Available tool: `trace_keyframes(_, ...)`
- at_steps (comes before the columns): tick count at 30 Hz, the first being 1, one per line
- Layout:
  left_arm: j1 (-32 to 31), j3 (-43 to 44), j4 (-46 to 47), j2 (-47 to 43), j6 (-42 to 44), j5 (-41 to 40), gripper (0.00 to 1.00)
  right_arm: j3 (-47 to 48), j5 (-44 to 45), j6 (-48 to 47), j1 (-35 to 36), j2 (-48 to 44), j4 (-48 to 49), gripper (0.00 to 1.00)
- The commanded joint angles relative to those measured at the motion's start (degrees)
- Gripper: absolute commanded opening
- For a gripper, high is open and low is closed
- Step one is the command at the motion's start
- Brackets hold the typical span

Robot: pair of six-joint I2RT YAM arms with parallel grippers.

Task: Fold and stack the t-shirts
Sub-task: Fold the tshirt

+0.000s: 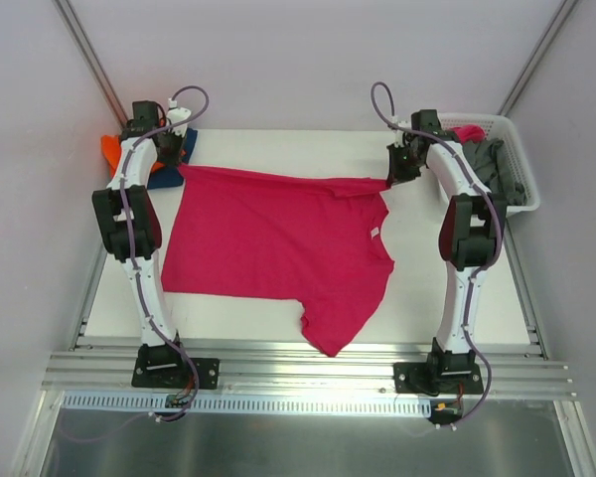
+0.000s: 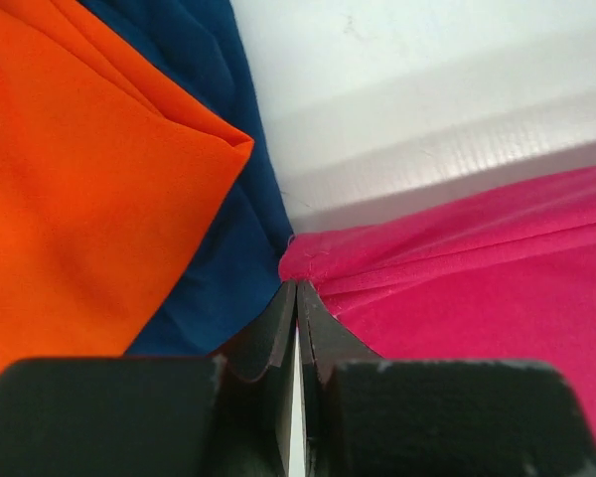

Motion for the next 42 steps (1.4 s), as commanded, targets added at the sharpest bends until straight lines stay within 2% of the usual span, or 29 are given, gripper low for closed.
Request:
trace_keyframes(1,-0.3,5.9,2.1,0.2,1.9,-4.1,0.0,5.7,3.9,-0.7,0.5,-1.4,2.1,0.0)
trace_keyframes(10,-0.7,3.0,2.1,-0.3,0.9,-6.0,0.0,5.4,3.8,0.6,1.2,-3.2,2.1,0.01)
trace_keyframes(14,-0.5,1.2,2.1,-3.5,-0.6,-6.4,0.0,1.7,1.9,1.8,1.4,-6.3,1.9,0.0)
trace_keyframes(26,0.2,-14.1,2.1,-16.5,-1.0,-5.6,0.0,-7.4,-1.3,4.2,3.1,-16.0,0.7,0.0)
trace_keyframes(42,0.2,-22.1,1.8,-21.0,-3.6,-3.4,0.0,-20.0,-3.1,5.8,6.4,-22.5,-0.1,0.01)
